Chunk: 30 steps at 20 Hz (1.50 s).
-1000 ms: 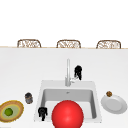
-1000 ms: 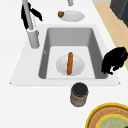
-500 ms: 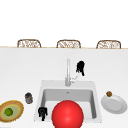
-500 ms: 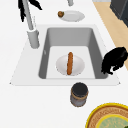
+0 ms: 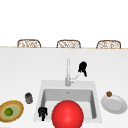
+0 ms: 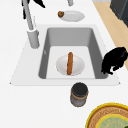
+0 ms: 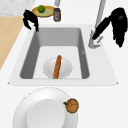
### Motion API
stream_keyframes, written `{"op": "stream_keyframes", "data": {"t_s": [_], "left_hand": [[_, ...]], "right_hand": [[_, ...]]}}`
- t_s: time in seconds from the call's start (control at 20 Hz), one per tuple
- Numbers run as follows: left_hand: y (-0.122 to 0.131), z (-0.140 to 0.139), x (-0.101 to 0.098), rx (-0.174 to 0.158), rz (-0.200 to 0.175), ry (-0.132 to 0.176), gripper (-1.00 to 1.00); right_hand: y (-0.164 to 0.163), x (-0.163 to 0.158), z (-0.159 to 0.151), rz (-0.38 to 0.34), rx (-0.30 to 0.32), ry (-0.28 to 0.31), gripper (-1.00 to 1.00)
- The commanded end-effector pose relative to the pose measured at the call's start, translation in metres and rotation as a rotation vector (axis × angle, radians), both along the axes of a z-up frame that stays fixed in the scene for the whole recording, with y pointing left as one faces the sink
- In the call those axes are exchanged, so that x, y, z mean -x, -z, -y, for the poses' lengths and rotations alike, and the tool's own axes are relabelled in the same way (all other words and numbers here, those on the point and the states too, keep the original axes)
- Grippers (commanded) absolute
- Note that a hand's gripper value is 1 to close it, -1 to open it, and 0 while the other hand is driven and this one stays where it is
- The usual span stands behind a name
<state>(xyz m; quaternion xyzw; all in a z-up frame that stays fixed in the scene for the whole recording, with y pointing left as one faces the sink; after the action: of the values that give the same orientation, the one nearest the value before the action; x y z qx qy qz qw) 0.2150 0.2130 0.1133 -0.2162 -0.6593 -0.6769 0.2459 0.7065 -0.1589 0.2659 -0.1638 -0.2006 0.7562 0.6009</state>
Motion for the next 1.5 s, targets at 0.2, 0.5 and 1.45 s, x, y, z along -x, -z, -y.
{"op": "stream_keyframes", "data": {"t_s": [0.2, 0.5, 1.45], "left_hand": [[0.000, 0.000, 0.000, 0.000, 0.000, 0.000, 0.00], [0.000, 0.000, 0.000, 0.000, 0.000, 0.000, 0.00], [0.000, 0.000, 0.000, 0.000, 0.000, 0.000, 0.00]], "right_hand": [[0.009, 0.052, 0.015, 0.024, -0.072, -0.020, -1.00], [0.033, 0.097, 0.035, 0.028, -0.063, -0.015, -1.00], [0.109, 0.233, 0.009, 0.078, -0.113, 0.018, -1.00]]}}
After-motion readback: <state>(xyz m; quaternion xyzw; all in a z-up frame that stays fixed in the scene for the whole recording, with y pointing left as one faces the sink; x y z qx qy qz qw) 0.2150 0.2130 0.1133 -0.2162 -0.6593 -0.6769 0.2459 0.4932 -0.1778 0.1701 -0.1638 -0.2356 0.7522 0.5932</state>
